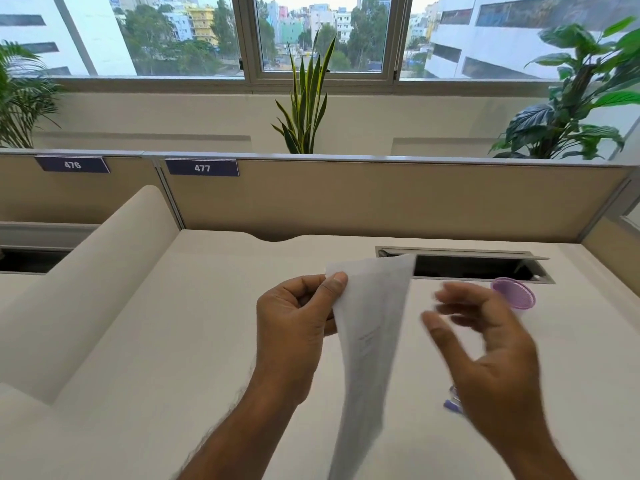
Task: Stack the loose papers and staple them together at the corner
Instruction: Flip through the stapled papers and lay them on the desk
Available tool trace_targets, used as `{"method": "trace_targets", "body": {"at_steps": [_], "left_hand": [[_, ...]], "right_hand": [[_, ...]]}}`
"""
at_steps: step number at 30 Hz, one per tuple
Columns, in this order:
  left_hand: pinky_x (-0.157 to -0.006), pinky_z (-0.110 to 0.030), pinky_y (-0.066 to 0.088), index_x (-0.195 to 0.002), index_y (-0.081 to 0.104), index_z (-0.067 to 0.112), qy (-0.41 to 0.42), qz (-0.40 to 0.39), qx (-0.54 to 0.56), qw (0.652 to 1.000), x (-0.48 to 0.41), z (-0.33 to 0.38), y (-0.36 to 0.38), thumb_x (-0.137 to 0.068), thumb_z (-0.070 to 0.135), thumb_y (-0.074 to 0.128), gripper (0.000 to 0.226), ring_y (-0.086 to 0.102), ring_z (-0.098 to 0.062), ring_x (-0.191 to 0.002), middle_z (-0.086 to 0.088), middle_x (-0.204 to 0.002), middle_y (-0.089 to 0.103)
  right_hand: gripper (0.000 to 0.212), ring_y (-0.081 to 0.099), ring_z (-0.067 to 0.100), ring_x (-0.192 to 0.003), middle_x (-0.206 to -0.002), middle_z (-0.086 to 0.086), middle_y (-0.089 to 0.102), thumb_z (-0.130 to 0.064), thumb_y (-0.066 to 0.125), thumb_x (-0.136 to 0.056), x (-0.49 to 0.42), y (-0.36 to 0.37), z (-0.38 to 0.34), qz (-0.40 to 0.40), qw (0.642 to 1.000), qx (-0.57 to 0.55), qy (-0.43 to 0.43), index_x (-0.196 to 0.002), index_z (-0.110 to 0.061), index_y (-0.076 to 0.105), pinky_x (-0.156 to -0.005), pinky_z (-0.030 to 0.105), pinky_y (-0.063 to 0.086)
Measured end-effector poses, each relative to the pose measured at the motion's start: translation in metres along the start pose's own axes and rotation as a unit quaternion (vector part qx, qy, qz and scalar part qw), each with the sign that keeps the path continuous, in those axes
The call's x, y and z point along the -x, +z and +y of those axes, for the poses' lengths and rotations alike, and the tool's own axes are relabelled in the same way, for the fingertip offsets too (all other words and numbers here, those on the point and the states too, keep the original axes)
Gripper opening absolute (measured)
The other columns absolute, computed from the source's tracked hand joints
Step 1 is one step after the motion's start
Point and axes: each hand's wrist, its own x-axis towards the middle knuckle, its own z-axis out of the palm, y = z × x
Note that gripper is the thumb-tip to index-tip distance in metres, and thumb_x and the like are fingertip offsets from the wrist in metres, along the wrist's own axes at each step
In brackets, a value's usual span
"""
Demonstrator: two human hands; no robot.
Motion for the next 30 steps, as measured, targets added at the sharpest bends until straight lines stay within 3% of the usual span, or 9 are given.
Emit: {"method": "trace_targets", "body": {"at_steps": [4,8,12,17,19,21,22,25,30], "left_hand": [[-0.067,-0.031,0.062,-0.087,0.076,0.014,0.047,0.012,-0.037,0.998,0.017,-0.003,0.013,-0.077,0.032,0.066,0.022,0.075,-0.024,-0.08,-0.003,-0.079,0.078],[-0.084,-0.042,0.06,-0.1,0.076,0.018,0.099,-0.015,-0.047,0.994,0.031,-0.001,0.023,-0.089,0.032,0.06,0.024,0.071,-0.022,-0.101,0.003,-0.097,0.078],[-0.089,-0.043,0.059,-0.104,0.075,0.017,0.116,-0.052,-0.07,0.989,0.039,-0.006,0.025,-0.086,0.032,0.048,0.036,0.066,-0.02,-0.11,0.006,-0.109,0.074],[-0.088,-0.023,0.053,-0.111,0.065,0.026,0.179,0.02,-0.148,0.973,0.023,-0.005,0.011,-0.08,0.034,0.061,0.033,0.062,-0.012,-0.111,0.006,-0.116,0.066],[-0.097,-0.027,0.046,-0.124,0.053,0.027,0.13,0.067,-0.18,0.973,0.005,-0.012,-0.006,-0.07,0.052,0.066,0.061,0.055,-0.009,-0.12,0.006,-0.129,0.056],[-0.096,-0.03,0.047,-0.134,0.044,0.025,0.026,0.044,-0.146,0.988,-0.012,-0.016,-0.02,-0.06,0.065,0.069,0.087,0.056,-0.011,-0.122,0.005,-0.132,0.056],[-0.092,-0.032,0.049,-0.134,0.045,0.022,-0.022,0.016,-0.106,0.994,-0.017,-0.018,-0.027,-0.061,0.065,0.071,0.088,0.062,-0.013,-0.117,0.004,-0.126,0.064],[-0.081,-0.034,0.053,-0.117,0.064,0.011,-0.081,-0.063,-0.056,0.993,-0.019,-0.026,-0.036,-0.077,0.049,0.069,0.055,0.072,-0.02,-0.099,-0.003,-0.105,0.077],[-0.066,-0.027,0.06,-0.099,0.069,0.009,-0.028,-0.042,-0.066,0.997,-0.012,-0.033,-0.042,-0.081,0.029,0.061,0.028,0.074,-0.017,-0.077,-0.008,-0.088,0.079]], "right_hand": [[0.038,0.061,0.002,-0.11,-0.114,-0.023,0.065,-0.051,0.064,-0.079,0.009,0.033,-0.03,-0.127,0.991,-0.027,-0.002,-0.114,-0.038,0.06,-0.08,0.009,0.052],[0.034,0.062,-0.002,-0.108,-0.11,-0.031,0.063,-0.032,0.067,-0.081,0.0,0.04,-0.034,-0.102,0.993,-0.042,-0.031,-0.111,-0.043,0.057,-0.073,0.006,0.052],[0.019,0.068,0.004,-0.097,-0.097,-0.022,0.072,-0.034,0.067,-0.084,-0.005,0.038,-0.031,-0.06,0.995,-0.075,0.008,-0.1,-0.044,0.061,-0.068,0.013,0.056],[0.02,0.075,0.013,-0.076,-0.082,-0.007,0.079,-0.008,0.063,-0.086,-0.018,0.024,-0.029,-0.045,0.961,-0.227,0.151,-0.085,-0.025,0.074,-0.064,0.021,0.059],[0.014,0.075,0.019,-0.074,-0.083,0.003,0.08,-0.01,0.066,-0.08,-0.021,0.019,-0.028,-0.058,0.938,-0.275,0.204,-0.082,-0.018,0.078,-0.065,0.028,0.062],[0.015,0.074,0.023,-0.075,-0.087,0.009,0.079,-0.018,0.068,-0.072,-0.022,0.013,-0.026,-0.072,0.921,-0.304,0.234,-0.082,-0.017,0.079,-0.07,0.035,0.063],[0.018,0.074,0.024,-0.076,-0.088,0.01,0.079,-0.02,0.068,-0.07,-0.023,0.012,-0.026,-0.078,0.915,-0.313,0.242,-0.082,-0.017,0.079,-0.072,0.036,0.062],[0.018,0.073,0.025,-0.075,-0.087,0.011,0.078,-0.023,0.068,-0.068,-0.025,0.008,-0.026,-0.081,0.909,-0.32,0.256,-0.08,-0.016,0.079,-0.07,0.038,0.061],[0.02,0.069,0.024,-0.074,-0.082,0.009,0.076,-0.032,0.071,-0.071,-0.033,0.006,-0.027,-0.039,0.937,-0.261,0.229,-0.077,-0.013,0.076,-0.073,0.038,0.057]]}}
